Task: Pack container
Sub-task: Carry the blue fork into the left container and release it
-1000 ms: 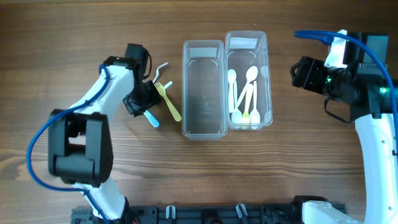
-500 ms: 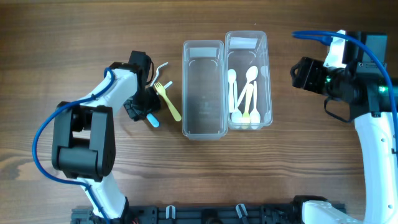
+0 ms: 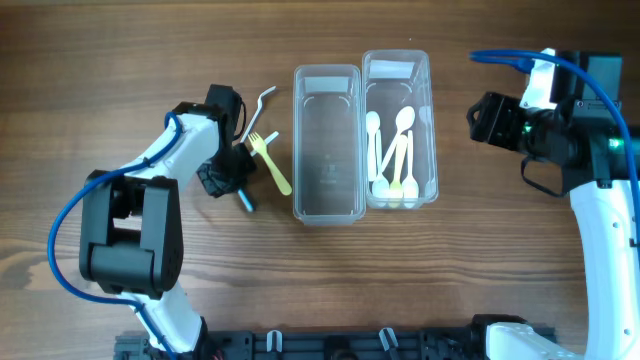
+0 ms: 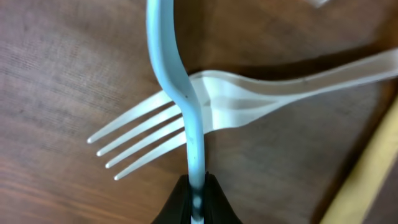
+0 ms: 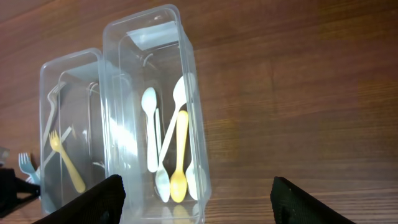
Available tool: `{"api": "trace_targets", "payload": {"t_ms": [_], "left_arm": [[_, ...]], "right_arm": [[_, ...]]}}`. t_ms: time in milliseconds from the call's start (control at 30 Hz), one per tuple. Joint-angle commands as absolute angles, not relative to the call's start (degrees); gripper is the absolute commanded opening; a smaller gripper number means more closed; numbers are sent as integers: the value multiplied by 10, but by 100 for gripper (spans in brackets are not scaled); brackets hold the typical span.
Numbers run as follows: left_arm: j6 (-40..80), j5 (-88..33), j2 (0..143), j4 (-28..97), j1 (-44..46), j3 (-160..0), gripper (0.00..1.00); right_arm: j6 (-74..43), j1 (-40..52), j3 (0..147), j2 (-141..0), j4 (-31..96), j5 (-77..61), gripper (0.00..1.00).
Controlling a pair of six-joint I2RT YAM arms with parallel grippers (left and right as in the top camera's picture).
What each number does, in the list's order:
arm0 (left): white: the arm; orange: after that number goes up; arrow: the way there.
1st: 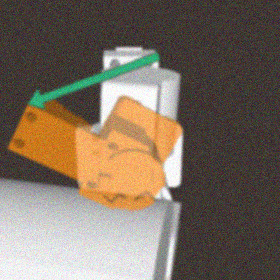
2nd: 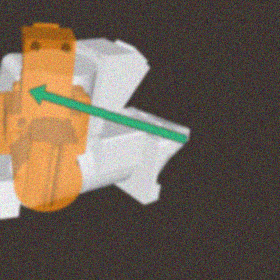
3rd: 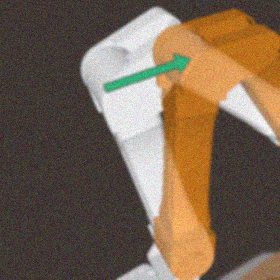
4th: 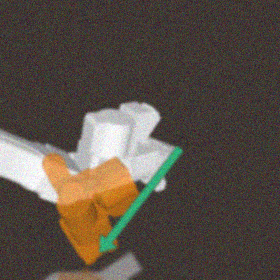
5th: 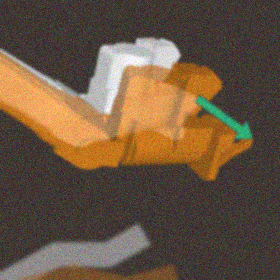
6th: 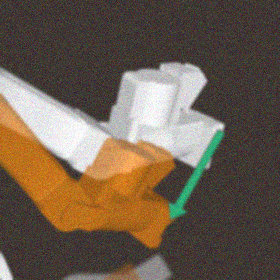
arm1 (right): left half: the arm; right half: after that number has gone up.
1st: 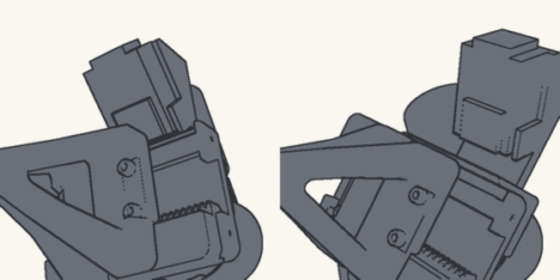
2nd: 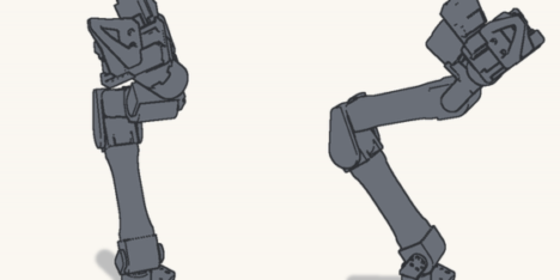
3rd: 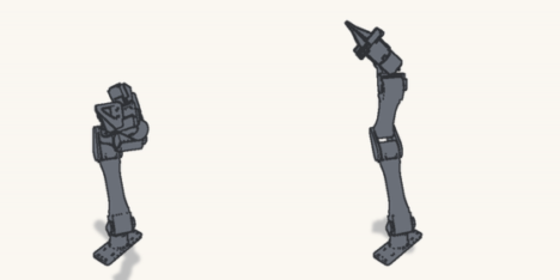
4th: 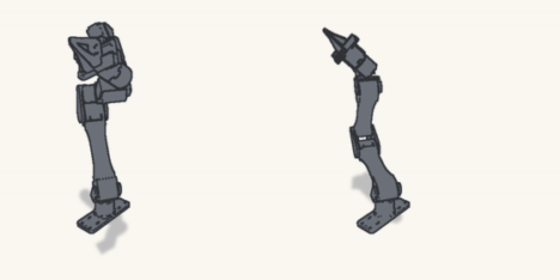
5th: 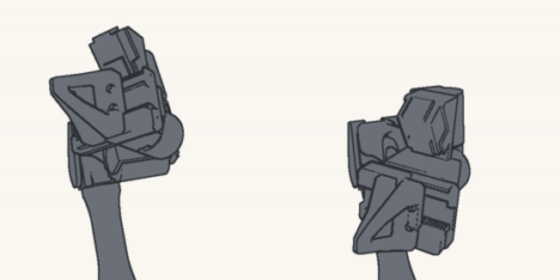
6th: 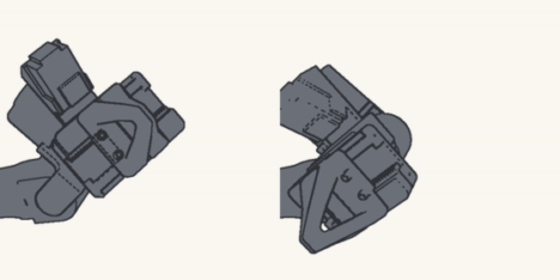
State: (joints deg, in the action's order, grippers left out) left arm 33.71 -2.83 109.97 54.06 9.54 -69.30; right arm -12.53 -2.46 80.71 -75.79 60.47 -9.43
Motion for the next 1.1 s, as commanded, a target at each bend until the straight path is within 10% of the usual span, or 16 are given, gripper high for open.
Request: {"api": "trace_targets", "payload": {"t_ms": [0,433,800,1033,1067], "left_arm": [[317,-12,1057,582,95,-695,4],[198,-23,792,597,195,-772,4],[136,-14,887,395,334,-768,4],[137,-43,1011,386,347,-768,14],[139,-47,1014,389,347,-769,28]], "right_arm": [[-120,-25,801,-763,607,-100,75],[-120,-25,801,-763,607,-100,75],[-120,-25,801,-763,607,-100,76],[-119,-25,801,-763,620,-105,76],[-119,-25,801,-763,621,-104,76]]}}
